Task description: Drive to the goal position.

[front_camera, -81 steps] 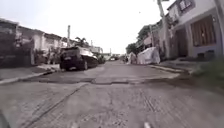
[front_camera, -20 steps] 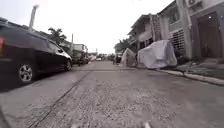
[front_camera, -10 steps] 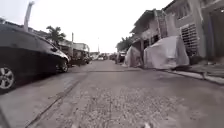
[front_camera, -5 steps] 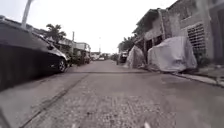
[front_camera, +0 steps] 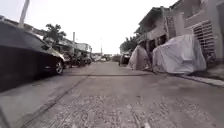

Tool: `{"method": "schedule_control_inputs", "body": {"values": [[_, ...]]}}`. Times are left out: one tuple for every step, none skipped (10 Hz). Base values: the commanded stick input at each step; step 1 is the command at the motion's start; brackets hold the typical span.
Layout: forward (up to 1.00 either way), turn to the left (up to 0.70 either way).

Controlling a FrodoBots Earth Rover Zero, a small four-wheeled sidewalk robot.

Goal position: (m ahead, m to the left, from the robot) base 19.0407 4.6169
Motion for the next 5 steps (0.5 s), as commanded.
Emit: {"method": "schedule_control_inputs", "body": {"values": [[0.85,0.0],[0.85,0.0],[0.85,0.0],[0.85,0.0],[0.85,0.0]]}}
